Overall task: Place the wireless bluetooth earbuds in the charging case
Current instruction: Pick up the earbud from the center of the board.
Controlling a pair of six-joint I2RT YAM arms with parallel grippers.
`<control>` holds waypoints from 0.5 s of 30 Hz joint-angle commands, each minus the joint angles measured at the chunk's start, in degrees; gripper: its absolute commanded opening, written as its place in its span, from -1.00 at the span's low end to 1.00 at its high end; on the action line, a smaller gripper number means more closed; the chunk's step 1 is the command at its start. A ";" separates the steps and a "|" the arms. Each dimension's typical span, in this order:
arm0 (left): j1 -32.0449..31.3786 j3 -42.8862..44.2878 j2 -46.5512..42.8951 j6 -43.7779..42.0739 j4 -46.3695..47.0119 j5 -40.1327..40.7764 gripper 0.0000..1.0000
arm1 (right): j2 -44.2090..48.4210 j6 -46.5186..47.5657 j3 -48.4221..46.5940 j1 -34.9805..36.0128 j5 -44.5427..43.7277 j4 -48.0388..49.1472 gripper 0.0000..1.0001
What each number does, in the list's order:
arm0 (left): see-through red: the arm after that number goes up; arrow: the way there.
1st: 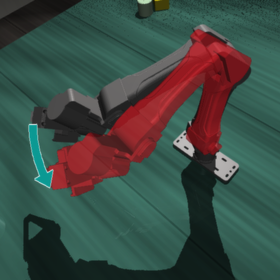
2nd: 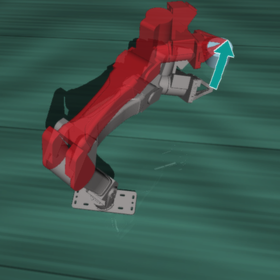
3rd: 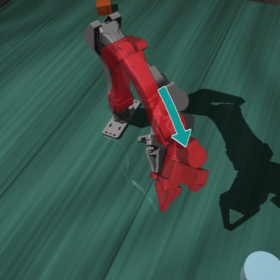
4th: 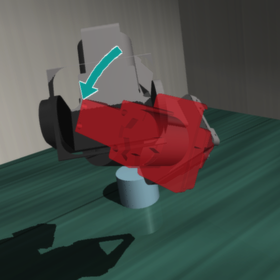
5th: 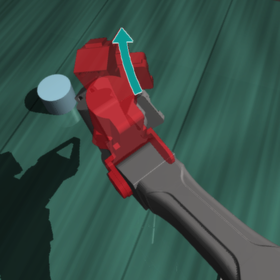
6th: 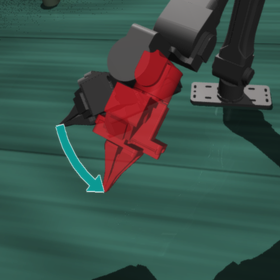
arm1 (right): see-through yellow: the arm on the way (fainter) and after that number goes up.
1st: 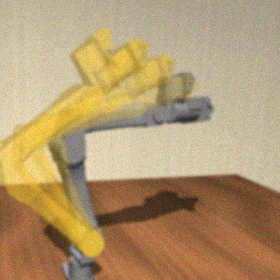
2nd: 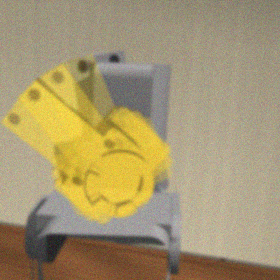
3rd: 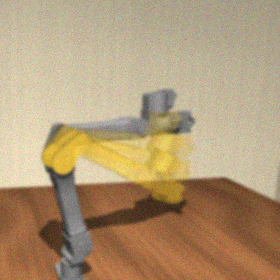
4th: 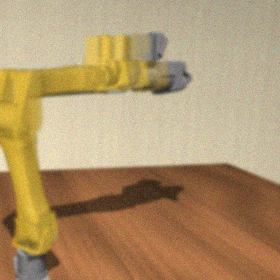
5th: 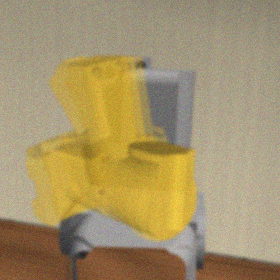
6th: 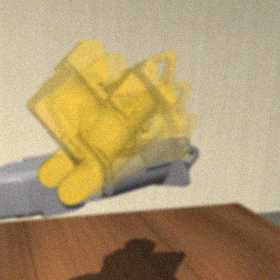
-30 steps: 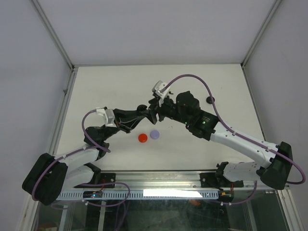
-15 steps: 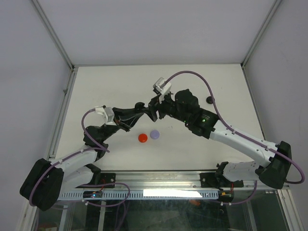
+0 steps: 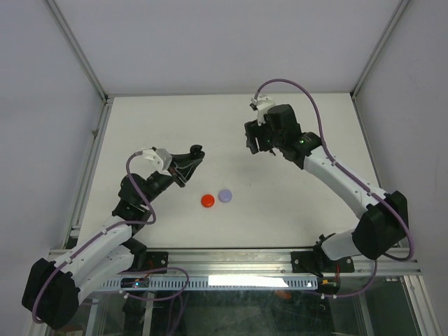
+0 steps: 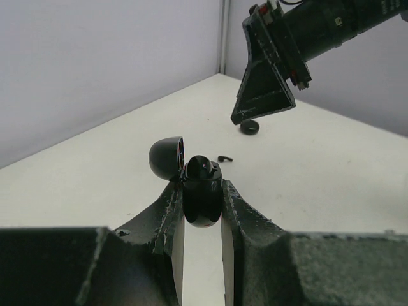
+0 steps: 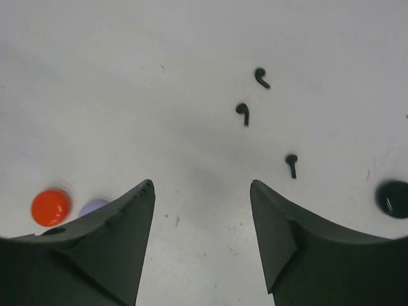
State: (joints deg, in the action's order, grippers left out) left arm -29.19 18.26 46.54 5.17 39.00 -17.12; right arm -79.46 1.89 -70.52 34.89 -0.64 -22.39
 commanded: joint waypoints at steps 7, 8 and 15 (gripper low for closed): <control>-0.08 6.84 0.81 -12.74 -12.78 -3.70 -1.00 | -11.10 0.48 -4.93 -11.01 2.46 -9.30 0.26; -0.08 6.46 1.06 -12.61 -12.27 -4.17 -1.00 | -12.40 0.70 -5.64 -11.78 2.95 -9.89 0.25; 0.01 5.95 0.92 -13.43 -12.71 -5.83 -1.00 | -23.45 2.15 -13.02 -15.24 2.74 -14.16 0.13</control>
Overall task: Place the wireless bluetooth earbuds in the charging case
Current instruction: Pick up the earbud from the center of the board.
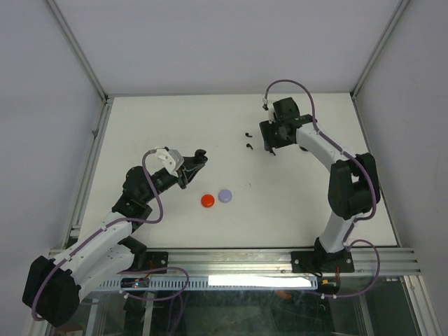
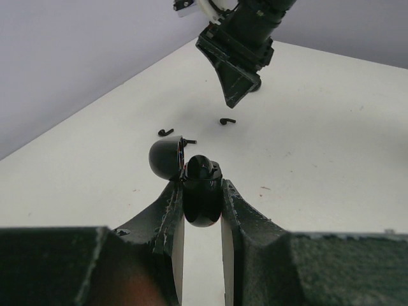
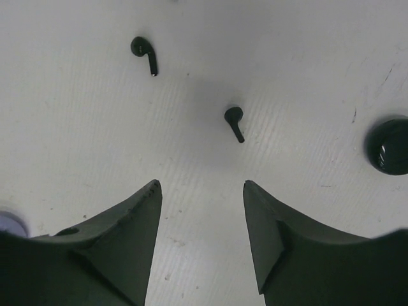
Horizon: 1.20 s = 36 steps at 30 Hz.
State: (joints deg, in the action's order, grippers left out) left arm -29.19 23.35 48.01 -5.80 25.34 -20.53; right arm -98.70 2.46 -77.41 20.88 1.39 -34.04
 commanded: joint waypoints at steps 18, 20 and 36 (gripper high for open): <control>0.19 1.60 0.45 -3.25 -0.82 -4.51 -1.00 | -21.10 4.17 -17.45 -3.61 0.46 -6.81 -0.13; 0.19 1.61 0.58 -3.24 -0.85 -4.51 -1.00 | -22.09 4.41 -18.04 -3.66 0.90 -6.87 -0.14; 0.27 2.32 1.48 -3.69 -2.05 -4.87 -1.00 | -26.19 5.43 -17.16 -3.08 -2.69 -10.13 -0.56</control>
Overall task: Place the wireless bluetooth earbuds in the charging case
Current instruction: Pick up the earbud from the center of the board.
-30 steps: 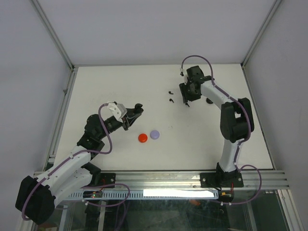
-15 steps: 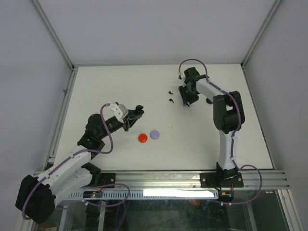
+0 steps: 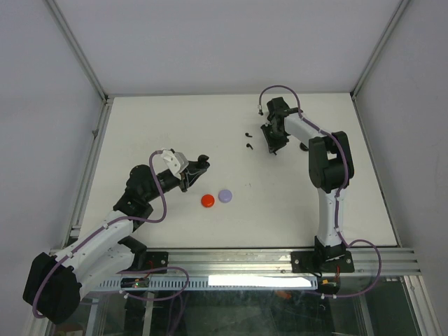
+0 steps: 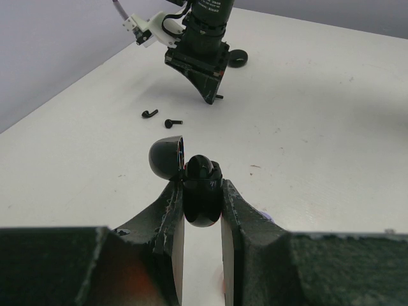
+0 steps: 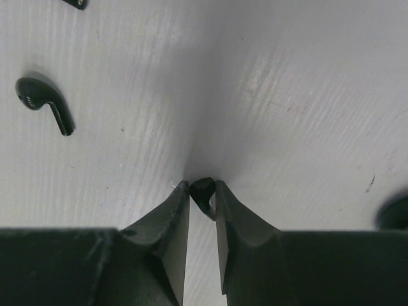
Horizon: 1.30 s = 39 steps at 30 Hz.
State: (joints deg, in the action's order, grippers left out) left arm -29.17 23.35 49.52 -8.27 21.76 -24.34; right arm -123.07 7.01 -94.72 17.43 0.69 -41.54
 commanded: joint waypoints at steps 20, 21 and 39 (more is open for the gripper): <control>0.25 -1.50 0.71 6.77 14.47 -1.87 -1.00 | 27.75 -7.84 18.64 7.13 1.72 12.99 -0.67; 0.20 -1.89 0.82 7.30 15.78 -1.93 -1.00 | 29.45 -8.48 19.53 7.81 1.72 14.55 -0.67; 0.27 -5.81 6.98 13.53 43.79 -3.08 -1.00 | 55.02 -21.73 33.11 18.87 7.70 43.11 -0.70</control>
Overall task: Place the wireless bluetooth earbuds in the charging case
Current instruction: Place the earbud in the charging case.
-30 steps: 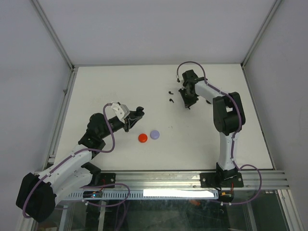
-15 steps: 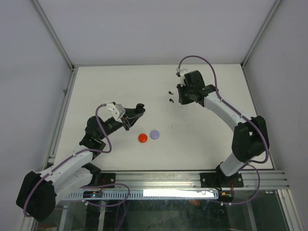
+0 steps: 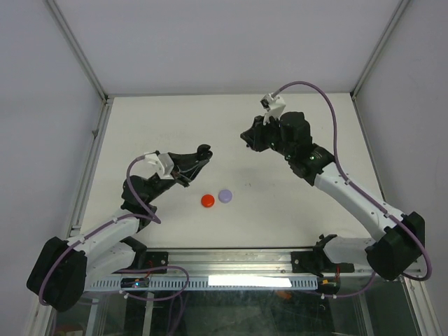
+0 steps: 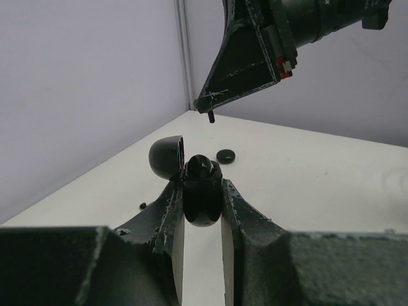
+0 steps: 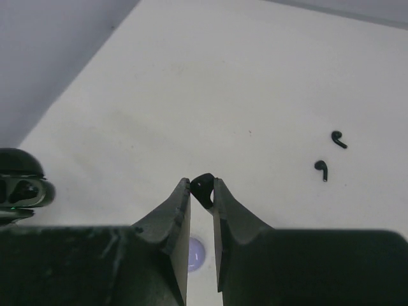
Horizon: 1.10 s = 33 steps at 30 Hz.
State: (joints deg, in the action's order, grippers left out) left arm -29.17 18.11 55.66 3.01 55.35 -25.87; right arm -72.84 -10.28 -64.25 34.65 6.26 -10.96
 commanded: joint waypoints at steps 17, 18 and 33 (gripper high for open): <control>0.26 1.27 3.95 5.36 19.10 -4.01 -1.00 | 11.14 -11.29 12.38 9.33 9.98 39.33 -0.71; 0.25 1.29 3.86 5.47 19.23 -4.01 -1.00 | 10.88 -11.40 12.68 10.21 10.15 40.49 -0.72; 0.21 0.91 3.32 6.88 21.52 -5.30 -1.00 | 6.42 -8.69 13.92 16.46 6.54 43.36 -0.72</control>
State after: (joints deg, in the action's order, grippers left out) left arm -29.15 17.85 59.90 8.36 72.51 -29.19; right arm -66.74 -20.47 -50.72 50.50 15.29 27.73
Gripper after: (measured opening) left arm 0.220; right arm 0.183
